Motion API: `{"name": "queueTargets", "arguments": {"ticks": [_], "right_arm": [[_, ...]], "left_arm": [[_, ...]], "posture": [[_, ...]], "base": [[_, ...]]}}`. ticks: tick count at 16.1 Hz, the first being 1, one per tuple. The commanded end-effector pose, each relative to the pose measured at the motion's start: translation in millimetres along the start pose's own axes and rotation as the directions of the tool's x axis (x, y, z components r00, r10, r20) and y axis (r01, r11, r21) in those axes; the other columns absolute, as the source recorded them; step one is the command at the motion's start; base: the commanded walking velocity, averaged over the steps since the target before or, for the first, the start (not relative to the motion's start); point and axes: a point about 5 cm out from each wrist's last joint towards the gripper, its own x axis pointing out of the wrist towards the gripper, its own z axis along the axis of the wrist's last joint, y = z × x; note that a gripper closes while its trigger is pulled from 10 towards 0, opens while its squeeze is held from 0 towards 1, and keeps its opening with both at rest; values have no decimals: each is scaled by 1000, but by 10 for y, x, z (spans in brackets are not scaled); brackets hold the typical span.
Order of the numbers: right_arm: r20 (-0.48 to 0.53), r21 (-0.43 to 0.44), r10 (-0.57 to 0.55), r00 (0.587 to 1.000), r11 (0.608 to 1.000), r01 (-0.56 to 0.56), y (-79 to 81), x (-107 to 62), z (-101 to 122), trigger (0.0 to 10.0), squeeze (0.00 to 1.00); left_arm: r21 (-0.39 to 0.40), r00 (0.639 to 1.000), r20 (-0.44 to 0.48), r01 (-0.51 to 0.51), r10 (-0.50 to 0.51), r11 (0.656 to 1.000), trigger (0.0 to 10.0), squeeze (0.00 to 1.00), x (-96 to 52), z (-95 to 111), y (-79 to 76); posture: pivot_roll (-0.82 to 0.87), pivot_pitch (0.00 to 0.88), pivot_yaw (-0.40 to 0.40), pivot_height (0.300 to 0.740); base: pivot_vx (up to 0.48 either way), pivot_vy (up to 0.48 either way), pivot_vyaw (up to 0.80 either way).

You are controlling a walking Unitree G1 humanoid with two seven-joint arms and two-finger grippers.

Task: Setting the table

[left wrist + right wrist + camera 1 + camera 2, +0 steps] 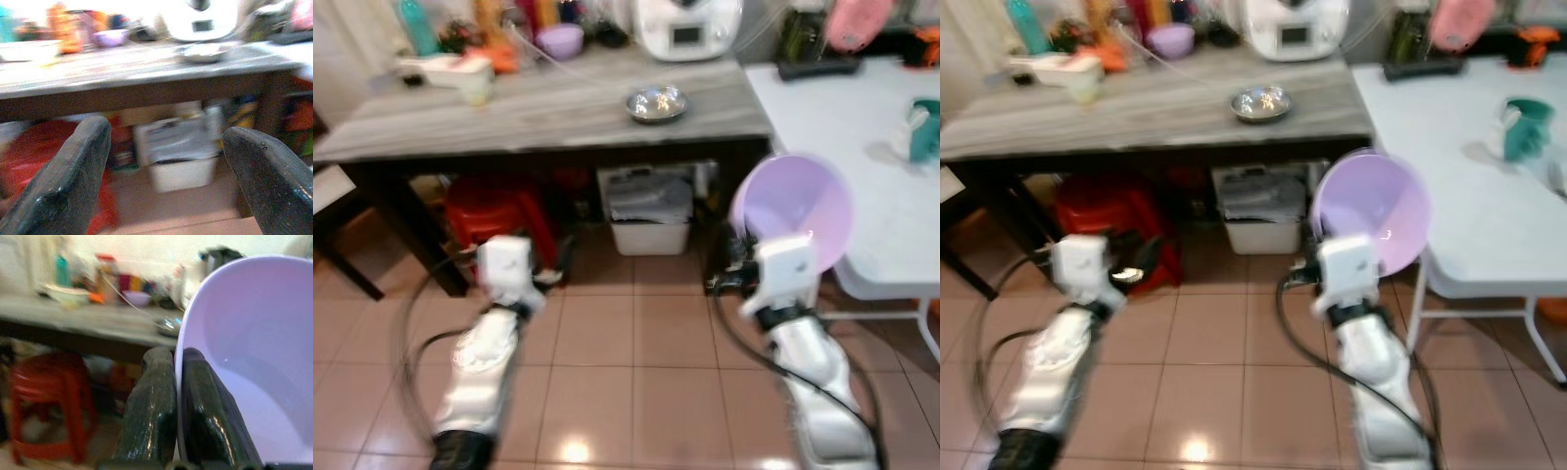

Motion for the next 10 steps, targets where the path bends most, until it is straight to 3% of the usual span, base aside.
{"name": "queueTargets", "arguments": {"ticks": [1, 6, 10], "right_arm": [[31, -23, -8, 999, 1000, 9, -37, -8, 55, 10000, 0], [16, -26, -46, 999, 999, 46, -85, -100, 20, 10000, 0], [-10, -27, -58, 998, 998, 57, -94, -198, -37, 10000, 0]], "left_arm": [[8, 1000, 15, -4, 4, 1000, 10000, 0, -21, 26, 1], [21, 1000, 0, 0, 0, 1000, 10000, 0, -204, -43, 33], [16, 1000, -7, -6, 7, 1000, 10000, 0, -292, -77, 40]], "posture": [[-77, 47, 108, 740], [-81, 34, 114, 740], [-79, 28, 110, 740]], "base": [[0, 0, 0], [232, 0, 579], [335, 0, 0]]}}
